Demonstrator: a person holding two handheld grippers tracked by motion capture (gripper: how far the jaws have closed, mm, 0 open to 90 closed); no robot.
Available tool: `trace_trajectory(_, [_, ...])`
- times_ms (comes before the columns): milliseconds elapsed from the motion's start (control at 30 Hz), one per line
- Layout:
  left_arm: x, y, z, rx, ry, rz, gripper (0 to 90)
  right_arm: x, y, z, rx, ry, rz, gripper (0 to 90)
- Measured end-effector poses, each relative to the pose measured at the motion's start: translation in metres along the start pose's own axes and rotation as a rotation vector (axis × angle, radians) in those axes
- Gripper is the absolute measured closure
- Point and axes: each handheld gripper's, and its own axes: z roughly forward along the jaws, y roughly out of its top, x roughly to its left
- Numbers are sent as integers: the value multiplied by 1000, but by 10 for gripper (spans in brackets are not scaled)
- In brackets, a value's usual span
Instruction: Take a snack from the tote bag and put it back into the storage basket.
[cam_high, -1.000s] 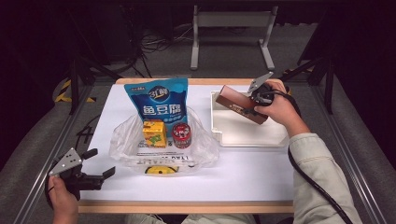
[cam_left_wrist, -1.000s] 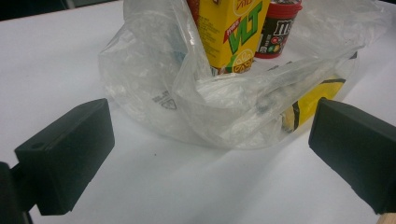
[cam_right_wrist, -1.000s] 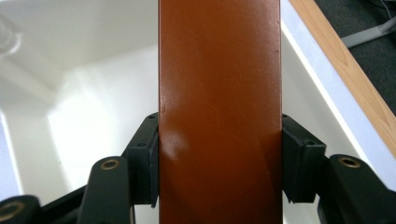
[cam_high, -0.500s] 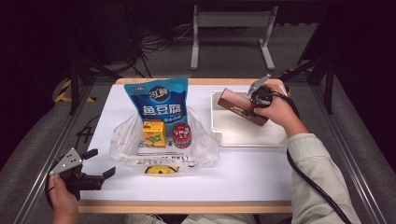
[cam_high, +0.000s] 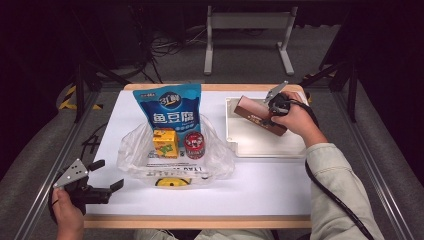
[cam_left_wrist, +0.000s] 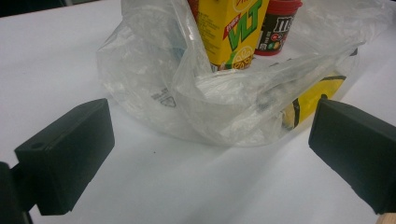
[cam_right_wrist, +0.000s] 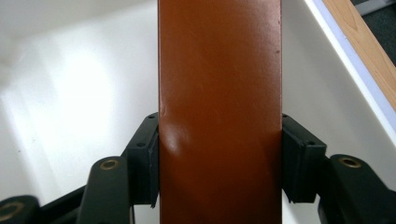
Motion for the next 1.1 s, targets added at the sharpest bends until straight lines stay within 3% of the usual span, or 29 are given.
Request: trace_trajectory(1100, [1,1,2,-3,-7,6,6,1,-4,19,22,-21,25,375])
